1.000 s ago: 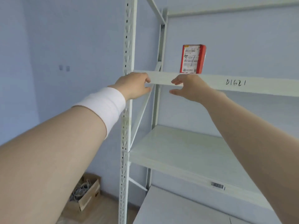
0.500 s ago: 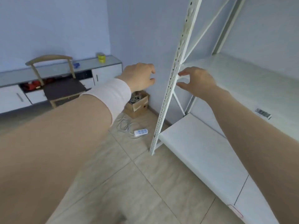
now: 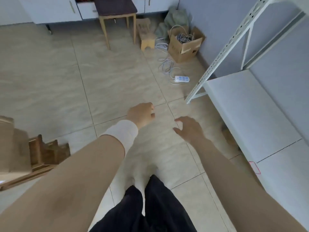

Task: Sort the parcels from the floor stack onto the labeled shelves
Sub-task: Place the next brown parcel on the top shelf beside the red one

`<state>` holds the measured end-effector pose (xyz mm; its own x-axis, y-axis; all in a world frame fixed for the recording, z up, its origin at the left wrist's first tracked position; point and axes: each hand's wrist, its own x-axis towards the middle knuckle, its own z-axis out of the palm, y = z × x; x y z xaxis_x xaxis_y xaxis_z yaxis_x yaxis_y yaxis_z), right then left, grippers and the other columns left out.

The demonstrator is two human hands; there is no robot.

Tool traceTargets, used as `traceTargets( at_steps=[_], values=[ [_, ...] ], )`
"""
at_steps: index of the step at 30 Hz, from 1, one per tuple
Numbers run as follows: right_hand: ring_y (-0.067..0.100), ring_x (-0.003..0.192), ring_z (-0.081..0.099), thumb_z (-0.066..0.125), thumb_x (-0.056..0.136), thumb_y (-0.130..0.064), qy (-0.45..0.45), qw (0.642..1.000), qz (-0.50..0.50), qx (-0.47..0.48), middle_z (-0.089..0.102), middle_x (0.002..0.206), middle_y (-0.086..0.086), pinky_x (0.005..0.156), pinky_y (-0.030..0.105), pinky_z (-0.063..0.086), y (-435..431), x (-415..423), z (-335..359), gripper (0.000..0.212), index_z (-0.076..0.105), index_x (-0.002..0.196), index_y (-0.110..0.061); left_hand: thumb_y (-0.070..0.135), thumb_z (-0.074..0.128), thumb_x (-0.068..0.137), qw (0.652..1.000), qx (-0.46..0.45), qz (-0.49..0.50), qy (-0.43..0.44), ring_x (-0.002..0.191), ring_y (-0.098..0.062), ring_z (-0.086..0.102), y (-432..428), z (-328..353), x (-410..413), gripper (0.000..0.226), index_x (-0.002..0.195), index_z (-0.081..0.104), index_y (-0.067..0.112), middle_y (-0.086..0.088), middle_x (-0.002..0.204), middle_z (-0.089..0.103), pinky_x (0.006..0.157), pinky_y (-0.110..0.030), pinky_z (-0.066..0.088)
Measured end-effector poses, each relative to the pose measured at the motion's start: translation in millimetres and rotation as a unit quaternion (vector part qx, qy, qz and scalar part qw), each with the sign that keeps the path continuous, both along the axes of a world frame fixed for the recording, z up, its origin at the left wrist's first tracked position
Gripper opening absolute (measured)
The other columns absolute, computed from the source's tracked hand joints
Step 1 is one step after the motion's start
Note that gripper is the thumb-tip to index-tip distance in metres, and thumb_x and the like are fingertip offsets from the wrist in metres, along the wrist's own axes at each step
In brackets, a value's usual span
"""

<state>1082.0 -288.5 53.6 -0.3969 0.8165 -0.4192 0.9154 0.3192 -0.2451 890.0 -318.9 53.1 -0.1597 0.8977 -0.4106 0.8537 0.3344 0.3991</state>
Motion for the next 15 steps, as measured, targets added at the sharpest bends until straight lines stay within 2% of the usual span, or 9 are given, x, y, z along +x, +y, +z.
traceTargets(
  at_steps=[4,8,15],
  values=[
    [0.021,0.128,0.042,0.050,0.094,-0.035,-0.038,0.996,0.048,-0.065,0.049,0.136,0.001,0.103,0.030,0.031,-80.3,-11.0,-47.8,0.042,0.046,0.134,-0.023,0.026,0.041,0.096,0.995,-0.085,0.051,-0.026,0.123,-0.024,0.049,-94.7,-47.4,-14.2,0.037,0.132,0.045,0.017,-0.002,0.135,0.051,0.095,-0.033,0.039],
    [0.019,0.127,0.043,0.048,0.094,-0.034,-0.072,0.988,0.099,-0.091,0.049,0.135,0.000,0.101,0.029,0.033,-141.0,-15.4,-71.9,0.041,0.045,0.134,-0.023,0.024,0.039,0.096,0.981,-0.146,0.123,-0.026,0.118,-0.022,0.052,-195.4,-80.2,-25.8,0.036,0.131,0.045,0.018,-0.002,0.133,0.052,0.091,-0.032,0.042],
    [0.019,0.122,0.045,0.048,0.093,-0.027,-0.106,0.964,0.206,-0.132,0.050,0.132,0.001,0.097,0.026,0.034,-217.4,-38.4,-110.4,0.041,0.046,0.134,-0.021,0.023,0.039,0.095,0.947,-0.186,0.261,-0.023,0.117,-0.019,0.053,-318.1,-105.0,-25.9,0.035,0.130,0.047,0.020,0.002,0.130,0.055,0.092,-0.029,0.040]
  ],
)
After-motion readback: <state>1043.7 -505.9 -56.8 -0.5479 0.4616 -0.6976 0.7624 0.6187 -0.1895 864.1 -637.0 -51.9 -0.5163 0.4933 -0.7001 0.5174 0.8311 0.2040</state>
